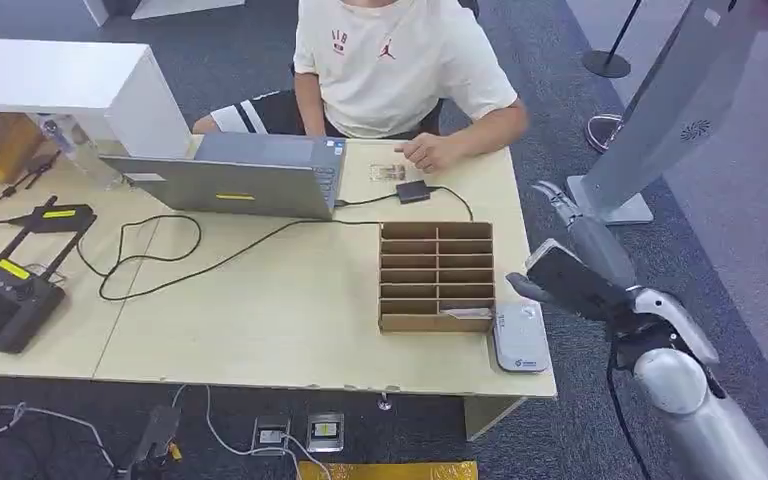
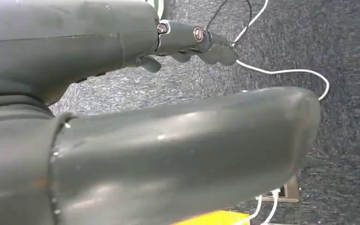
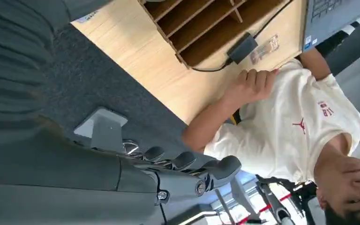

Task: Pass the card to the sensor for recognition and then transmit it.

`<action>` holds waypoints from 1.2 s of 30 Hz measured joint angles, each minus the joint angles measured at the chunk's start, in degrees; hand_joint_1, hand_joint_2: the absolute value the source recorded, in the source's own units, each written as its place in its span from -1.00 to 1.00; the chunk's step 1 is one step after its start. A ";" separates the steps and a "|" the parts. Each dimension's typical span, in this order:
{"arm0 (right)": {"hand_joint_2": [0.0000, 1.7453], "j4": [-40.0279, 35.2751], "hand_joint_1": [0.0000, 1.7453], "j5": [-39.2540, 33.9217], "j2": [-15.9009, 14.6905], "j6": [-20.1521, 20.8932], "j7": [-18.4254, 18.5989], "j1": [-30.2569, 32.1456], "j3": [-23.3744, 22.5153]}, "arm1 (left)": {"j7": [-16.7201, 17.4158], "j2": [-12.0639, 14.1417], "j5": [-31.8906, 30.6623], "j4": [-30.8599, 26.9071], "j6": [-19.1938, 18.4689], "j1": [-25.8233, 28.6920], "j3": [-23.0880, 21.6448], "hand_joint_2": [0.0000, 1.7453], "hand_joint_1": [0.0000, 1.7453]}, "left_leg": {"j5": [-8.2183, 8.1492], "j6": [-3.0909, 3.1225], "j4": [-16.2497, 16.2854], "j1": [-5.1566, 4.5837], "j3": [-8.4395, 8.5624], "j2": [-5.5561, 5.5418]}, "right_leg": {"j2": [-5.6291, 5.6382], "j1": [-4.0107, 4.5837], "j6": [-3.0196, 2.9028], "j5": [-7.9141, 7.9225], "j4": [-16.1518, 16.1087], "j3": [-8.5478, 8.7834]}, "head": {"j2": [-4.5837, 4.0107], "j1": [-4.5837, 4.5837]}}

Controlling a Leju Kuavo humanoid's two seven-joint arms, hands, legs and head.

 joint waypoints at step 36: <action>1.00 12.87 -1.00 24.98 -2.75 -3.78 2.34 1.06 13.92 | 2.19 -1.20 -0.79 -0.02 -1.07 0.33 0.15 -1.00 -1.00 | 0.00 0.00 0.00 0.00 -0.01 0.00 | -0.01 0.00 0.00 0.00 0.01 0.01 | 0.00 0.04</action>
